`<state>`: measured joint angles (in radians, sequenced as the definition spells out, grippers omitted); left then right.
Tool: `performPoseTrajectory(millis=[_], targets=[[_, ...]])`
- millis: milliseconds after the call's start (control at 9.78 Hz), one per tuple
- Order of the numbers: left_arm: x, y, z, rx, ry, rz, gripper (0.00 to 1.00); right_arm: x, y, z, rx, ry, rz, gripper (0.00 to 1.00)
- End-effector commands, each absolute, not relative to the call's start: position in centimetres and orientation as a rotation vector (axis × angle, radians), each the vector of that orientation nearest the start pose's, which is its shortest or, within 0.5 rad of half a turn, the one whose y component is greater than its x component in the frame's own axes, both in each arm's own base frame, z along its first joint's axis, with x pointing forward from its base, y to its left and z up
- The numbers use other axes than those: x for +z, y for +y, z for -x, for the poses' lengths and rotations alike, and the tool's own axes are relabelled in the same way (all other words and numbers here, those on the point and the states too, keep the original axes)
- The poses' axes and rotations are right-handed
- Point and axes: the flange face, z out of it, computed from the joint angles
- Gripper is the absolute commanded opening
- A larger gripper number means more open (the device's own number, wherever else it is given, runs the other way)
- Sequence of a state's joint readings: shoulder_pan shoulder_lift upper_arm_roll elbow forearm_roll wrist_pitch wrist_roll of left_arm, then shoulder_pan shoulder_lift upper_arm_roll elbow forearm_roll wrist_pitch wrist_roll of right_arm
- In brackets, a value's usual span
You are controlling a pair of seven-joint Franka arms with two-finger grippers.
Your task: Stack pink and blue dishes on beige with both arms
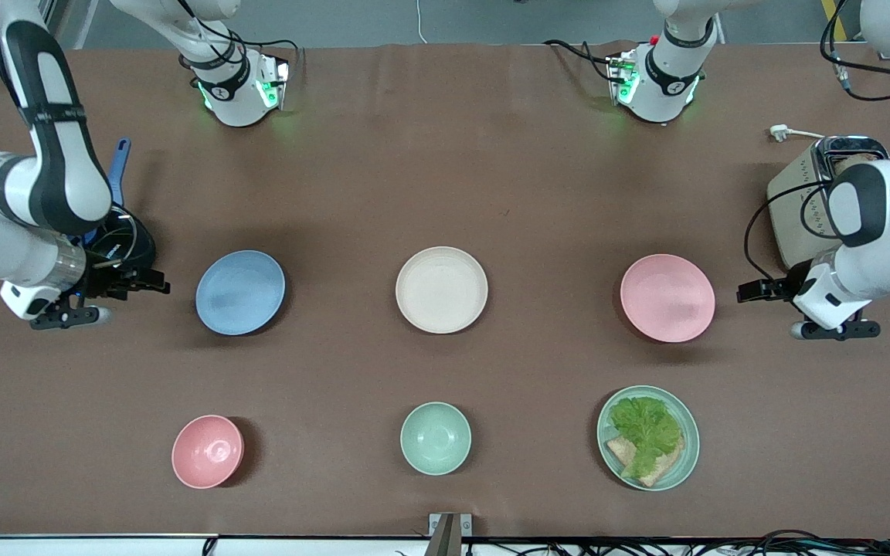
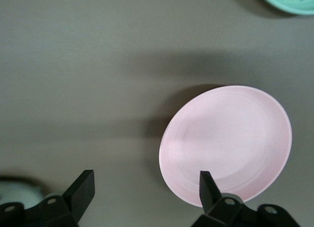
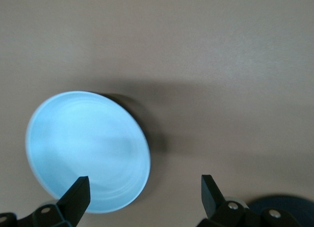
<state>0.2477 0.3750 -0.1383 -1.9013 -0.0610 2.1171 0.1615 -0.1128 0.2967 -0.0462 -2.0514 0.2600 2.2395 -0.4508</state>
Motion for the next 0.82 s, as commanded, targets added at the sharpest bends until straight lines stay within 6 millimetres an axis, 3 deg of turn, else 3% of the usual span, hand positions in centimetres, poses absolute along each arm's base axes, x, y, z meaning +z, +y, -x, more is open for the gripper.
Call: performPoseTrajectory(millis=[0, 205, 409, 614, 716], targets=[[22.6, 8.0, -60.2, 0.29, 0.062, 3.359, 0.76, 25.2, -8.6, -56.7, 0.024, -0.194, 2.841, 1.0], [19.4, 7.5, -59.9, 0.337, 0.069, 3.373, 0.64, 22.1, -8.7, -56.4, -0.028, -0.235, 2.804, 1.0], [18.3, 7.1, -59.8, 0.356, 0.074, 3.375, 0.52, 19.9, -8.1, -55.3, -0.064, -0.197, 2.752, 0.98], [17.4, 6.5, -59.6, 0.383, 0.088, 3.379, 0.33, 18.4, -7.8, -55.0, -0.077, -0.223, 2.719, 0.89], [17.4, 6.3, -59.6, 0.385, 0.093, 3.382, 0.21, 17.8, -7.6, -54.8, -0.063, -0.231, 2.713, 0.79]])
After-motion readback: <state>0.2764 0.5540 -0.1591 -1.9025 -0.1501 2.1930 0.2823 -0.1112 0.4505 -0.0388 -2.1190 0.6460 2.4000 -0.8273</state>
